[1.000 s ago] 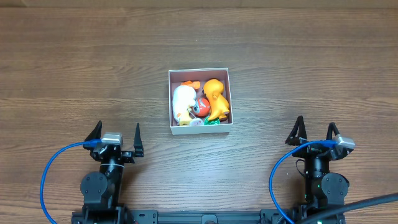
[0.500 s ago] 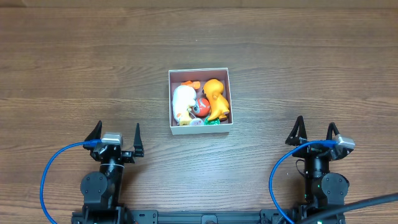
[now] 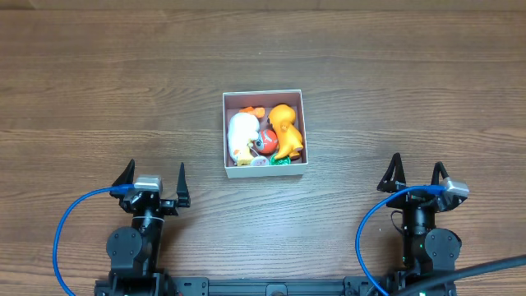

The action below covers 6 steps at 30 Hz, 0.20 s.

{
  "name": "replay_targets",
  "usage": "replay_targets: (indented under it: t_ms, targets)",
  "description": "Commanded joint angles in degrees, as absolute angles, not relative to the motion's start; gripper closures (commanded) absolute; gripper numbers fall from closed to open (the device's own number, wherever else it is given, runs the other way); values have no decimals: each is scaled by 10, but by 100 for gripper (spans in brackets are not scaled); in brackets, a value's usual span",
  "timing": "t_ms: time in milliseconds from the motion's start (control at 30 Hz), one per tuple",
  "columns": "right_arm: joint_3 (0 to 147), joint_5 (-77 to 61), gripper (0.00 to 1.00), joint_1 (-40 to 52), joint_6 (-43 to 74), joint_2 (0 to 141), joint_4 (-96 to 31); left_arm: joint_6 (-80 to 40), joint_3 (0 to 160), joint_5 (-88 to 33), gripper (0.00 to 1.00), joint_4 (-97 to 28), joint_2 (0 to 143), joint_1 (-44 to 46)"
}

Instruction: Pack container

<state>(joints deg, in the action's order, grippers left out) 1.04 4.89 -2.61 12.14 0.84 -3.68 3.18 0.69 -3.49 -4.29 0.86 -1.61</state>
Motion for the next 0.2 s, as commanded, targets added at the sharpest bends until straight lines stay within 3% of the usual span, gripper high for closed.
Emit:
replay_targets:
  t_ms: [0, 167]
  targets:
    - [4, 48, 0, -26, 119, 2, -34, 39, 3, -43, 0, -41, 3, -20]
    - [4, 48, 0, -26, 119, 2, -34, 39, 3, -43, 0, -41, 3, -20]
